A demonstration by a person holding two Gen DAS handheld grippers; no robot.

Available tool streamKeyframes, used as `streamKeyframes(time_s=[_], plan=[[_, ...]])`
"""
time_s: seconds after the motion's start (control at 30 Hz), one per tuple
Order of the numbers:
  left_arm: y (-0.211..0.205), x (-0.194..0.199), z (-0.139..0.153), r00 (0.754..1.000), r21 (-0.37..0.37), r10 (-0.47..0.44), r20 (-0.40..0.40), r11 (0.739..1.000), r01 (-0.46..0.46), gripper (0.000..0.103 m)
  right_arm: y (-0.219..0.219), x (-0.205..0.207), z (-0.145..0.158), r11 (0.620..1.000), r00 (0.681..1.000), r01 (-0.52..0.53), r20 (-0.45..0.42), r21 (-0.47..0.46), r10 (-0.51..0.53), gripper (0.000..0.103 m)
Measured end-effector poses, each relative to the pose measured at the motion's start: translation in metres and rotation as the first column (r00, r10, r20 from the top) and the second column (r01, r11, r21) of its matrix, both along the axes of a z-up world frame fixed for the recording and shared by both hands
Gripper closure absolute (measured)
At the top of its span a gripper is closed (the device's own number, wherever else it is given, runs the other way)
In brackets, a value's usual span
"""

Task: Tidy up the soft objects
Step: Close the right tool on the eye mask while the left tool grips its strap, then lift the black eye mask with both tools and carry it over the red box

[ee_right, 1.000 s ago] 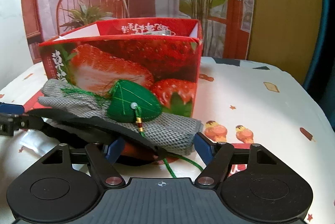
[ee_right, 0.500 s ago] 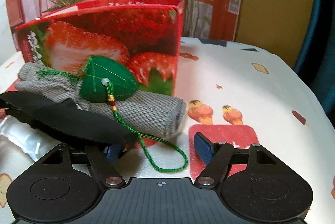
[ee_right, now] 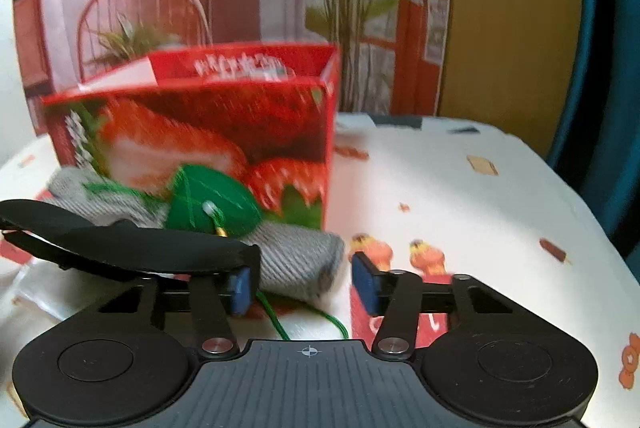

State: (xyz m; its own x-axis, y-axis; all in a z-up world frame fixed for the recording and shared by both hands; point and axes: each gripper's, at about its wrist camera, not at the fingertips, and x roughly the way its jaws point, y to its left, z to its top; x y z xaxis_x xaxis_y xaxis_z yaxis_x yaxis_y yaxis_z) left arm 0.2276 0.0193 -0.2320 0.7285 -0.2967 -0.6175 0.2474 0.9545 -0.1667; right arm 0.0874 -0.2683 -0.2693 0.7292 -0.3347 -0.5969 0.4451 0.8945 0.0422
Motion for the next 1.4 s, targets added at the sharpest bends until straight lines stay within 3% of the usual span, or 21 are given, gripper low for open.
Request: streamKeyframes(time_s=[0.4, 0.73, 1.07, 1.4], plan=[[0.002, -0.014, 0.06, 0.983, -0.035, 0.02, 0.183, 0.999, -0.014, 0.084, 0.004, -0.009, 0.063, 0.997, 0.986, -0.058, 0.153, -0.06, 0.066, 0.063], [-0.012, 0.016, 0.105, 0.96, -0.055, 0.018, 0.28, 0.998, -0.003, 0.084, -0.02, 0.026, 0.113, 0.981, 0.969, -0.097, 0.209, -0.168, 0.132, 0.063], [-0.027, 0.085, 0.111, 0.968, 0.002, 0.029, 0.248, 1.0, -0.03, 0.084, -0.042, 0.091, 0.125, 0.95, 0.972, -0.13, 0.151, -0.284, 0.178, 0.063], [-0.043, 0.147, 0.083, 0.984, 0.083, 0.002, 0.175, 0.996, -0.017, 0.084, -0.068, 0.151, 0.09, 0.95, 0.985, -0.154, 0.028, -0.271, 0.168, 0.063]])
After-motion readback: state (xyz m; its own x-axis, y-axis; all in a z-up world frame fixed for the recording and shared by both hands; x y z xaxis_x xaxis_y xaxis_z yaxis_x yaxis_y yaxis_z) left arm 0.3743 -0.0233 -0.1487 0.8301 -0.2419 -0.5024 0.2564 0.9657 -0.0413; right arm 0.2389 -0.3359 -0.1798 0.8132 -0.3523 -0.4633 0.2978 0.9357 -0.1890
